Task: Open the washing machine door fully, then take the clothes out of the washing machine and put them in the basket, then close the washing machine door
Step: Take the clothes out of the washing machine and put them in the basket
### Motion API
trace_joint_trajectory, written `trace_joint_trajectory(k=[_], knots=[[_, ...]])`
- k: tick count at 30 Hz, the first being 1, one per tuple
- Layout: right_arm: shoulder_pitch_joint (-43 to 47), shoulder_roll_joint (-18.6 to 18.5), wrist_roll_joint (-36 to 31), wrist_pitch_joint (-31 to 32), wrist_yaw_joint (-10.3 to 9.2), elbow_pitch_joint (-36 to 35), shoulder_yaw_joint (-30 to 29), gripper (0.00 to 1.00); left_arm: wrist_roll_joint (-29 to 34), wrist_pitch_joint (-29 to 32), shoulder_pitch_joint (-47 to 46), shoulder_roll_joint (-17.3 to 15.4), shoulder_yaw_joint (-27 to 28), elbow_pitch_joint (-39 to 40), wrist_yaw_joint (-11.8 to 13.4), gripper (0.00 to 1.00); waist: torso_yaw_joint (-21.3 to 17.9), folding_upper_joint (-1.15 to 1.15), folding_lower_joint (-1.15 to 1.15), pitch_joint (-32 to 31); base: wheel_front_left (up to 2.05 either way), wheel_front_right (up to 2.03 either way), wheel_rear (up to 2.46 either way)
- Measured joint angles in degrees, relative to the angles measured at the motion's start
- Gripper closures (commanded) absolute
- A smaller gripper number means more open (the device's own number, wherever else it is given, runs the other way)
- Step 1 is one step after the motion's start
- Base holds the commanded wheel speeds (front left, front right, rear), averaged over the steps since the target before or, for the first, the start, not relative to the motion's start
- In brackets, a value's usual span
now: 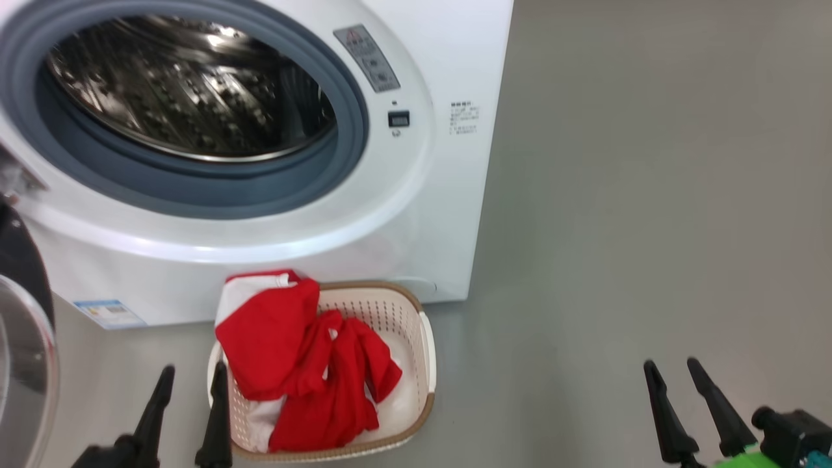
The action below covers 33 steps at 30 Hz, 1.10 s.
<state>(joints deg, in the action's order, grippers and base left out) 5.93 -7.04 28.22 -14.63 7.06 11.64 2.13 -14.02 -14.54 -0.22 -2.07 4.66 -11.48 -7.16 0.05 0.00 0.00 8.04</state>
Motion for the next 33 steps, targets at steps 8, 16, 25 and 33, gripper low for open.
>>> trace_joint_trajectory(k=[8,16,25,33], knots=[[4.9,-0.2,0.0,0.0,0.00,-0.2,-1.2,0.00,1.2,0.0,6.0,-0.1,2.1,2.2,0.0,0.00,0.5,0.00,0.00,-4.8,0.00,0.00,0.00],[8.3,-0.2,0.1,0.0,0.00,-0.7,-2.3,0.00,1.9,0.0,10.0,-0.2,3.3,4.6,0.0,0.00,0.6,0.00,0.00,-7.9,0.00,0.00,0.00],[9.3,-0.1,0.4,0.0,0.00,-1.2,-3.0,0.00,1.9,0.0,10.9,-0.2,3.2,5.3,0.0,0.00,0.9,0.00,0.00,-8.3,0.00,0.00,0.00],[9.3,0.0,0.4,0.0,0.00,-1.3,-3.3,0.00,1.8,0.0,10.9,-0.2,3.3,5.3,0.0,0.00,0.9,0.00,0.00,-8.1,0.00,0.00,0.00]])
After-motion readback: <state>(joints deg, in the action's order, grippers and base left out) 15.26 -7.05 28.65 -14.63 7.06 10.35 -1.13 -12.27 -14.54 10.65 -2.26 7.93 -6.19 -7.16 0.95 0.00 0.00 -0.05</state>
